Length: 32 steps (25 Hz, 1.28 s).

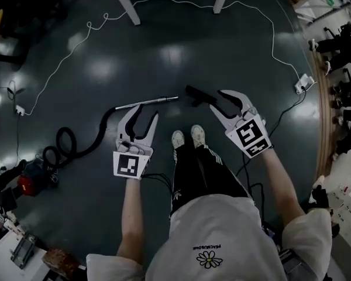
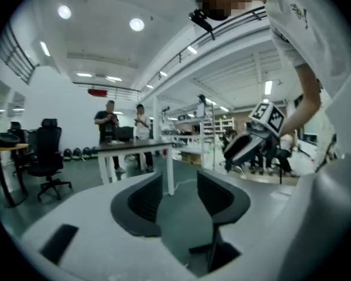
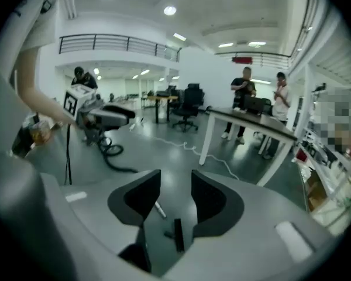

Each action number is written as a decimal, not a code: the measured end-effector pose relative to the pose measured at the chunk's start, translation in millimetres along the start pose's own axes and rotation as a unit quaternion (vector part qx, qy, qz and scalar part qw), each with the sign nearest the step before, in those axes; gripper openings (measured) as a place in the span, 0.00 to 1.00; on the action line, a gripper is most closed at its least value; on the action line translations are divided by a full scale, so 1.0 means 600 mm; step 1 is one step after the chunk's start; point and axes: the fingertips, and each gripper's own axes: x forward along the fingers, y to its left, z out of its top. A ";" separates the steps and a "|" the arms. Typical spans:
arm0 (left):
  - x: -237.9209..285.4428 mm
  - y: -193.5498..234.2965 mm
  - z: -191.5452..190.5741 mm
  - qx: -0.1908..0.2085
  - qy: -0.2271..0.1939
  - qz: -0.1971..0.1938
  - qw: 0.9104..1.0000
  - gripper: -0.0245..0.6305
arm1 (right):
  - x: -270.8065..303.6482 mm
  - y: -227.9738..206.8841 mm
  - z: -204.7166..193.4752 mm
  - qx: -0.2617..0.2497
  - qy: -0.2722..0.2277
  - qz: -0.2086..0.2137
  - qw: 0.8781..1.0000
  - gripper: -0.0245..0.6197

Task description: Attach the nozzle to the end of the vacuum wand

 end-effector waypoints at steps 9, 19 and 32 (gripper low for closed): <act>0.165 0.072 -0.785 0.218 0.354 -0.238 0.878 0.51 | 0.425 0.056 -0.575 -0.392 0.218 0.196 0.872 0.37; 0.268 0.110 -1.347 0.275 0.393 -0.264 0.837 0.46 | 0.769 0.074 -1.038 -0.534 0.163 0.208 0.803 0.43; 0.298 0.105 -1.281 0.219 0.330 -0.314 0.863 0.33 | 0.819 0.062 -0.943 -0.365 0.102 0.164 0.911 0.35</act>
